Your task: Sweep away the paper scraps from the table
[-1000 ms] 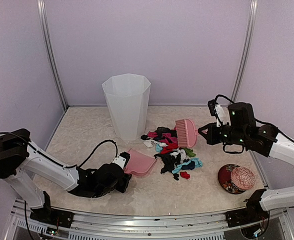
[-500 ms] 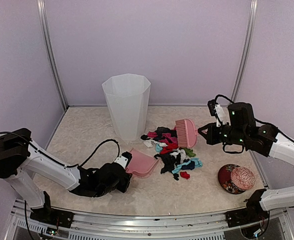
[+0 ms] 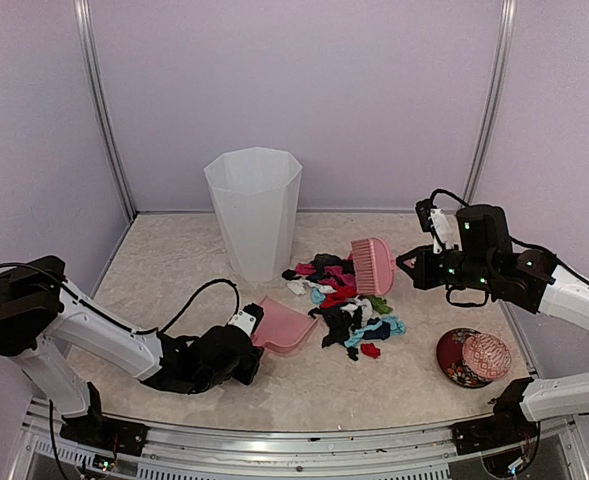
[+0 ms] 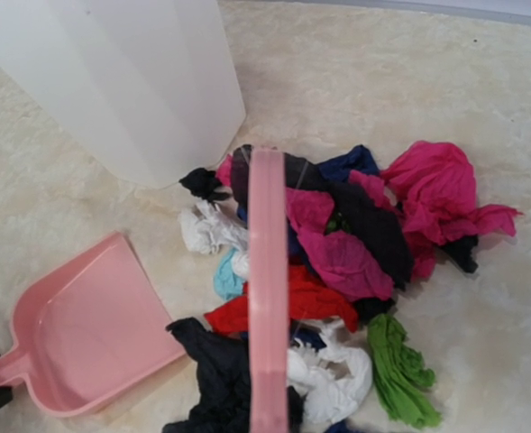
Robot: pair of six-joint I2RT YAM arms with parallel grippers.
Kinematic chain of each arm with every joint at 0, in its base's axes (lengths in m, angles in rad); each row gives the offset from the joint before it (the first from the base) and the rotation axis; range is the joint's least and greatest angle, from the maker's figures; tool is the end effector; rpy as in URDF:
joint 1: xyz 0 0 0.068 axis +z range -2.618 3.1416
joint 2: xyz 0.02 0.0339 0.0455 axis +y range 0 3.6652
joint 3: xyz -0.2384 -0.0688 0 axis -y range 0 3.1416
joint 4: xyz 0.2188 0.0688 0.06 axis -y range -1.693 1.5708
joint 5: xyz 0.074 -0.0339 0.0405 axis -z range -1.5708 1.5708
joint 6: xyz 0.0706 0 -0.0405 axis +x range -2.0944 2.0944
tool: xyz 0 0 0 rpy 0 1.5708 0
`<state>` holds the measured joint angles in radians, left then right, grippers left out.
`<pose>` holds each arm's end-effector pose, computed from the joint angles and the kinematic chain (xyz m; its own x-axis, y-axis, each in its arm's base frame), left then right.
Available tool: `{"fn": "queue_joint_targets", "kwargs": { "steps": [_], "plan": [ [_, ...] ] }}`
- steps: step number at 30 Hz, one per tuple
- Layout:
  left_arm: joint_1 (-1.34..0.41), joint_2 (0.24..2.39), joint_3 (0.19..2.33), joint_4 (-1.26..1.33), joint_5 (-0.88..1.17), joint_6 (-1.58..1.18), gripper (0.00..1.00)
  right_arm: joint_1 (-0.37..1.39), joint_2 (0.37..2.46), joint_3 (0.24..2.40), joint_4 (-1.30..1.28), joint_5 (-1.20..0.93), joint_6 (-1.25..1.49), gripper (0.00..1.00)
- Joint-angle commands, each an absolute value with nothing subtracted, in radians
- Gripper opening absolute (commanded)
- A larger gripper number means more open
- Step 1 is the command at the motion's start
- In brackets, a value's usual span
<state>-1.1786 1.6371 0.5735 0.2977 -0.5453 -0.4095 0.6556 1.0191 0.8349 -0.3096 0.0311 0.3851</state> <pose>0.1452 -0.2552 0.0961 -0.5007 0.3199 -0.8043 0.4882 0.8717 0.0428 0.1983 0.1497 0.2669 -0.5689 0.0361 -0.8216 -0.4035 0.8583 0.3171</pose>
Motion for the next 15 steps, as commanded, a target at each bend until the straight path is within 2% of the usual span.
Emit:
{"fn": "queue_joint_targets", "kwargs": {
  "steps": [1, 7, 8, 15],
  "plan": [
    [-1.171, 1.650, 0.588, 0.297, -0.532, -0.392, 0.30, 0.643, 1.017, 0.857, -0.298, 0.039, 0.382, 0.00],
    [-1.166, 1.649, 0.585, 0.295, -0.507, -0.384, 0.02, 0.641, 1.030, 0.885, -0.316, 0.116, 0.346, 0.00],
    [-1.165, 1.643, 0.584, 0.292, -0.505, -0.384, 0.00, 0.640, 1.036, 0.899, -0.316, 0.137, 0.331, 0.00],
    [-1.165, 1.586, 0.585, 0.235, -0.479, -0.378, 0.00, 0.635, 1.132, 1.011, -0.299, 0.424, 0.152, 0.00]
  ]
}}
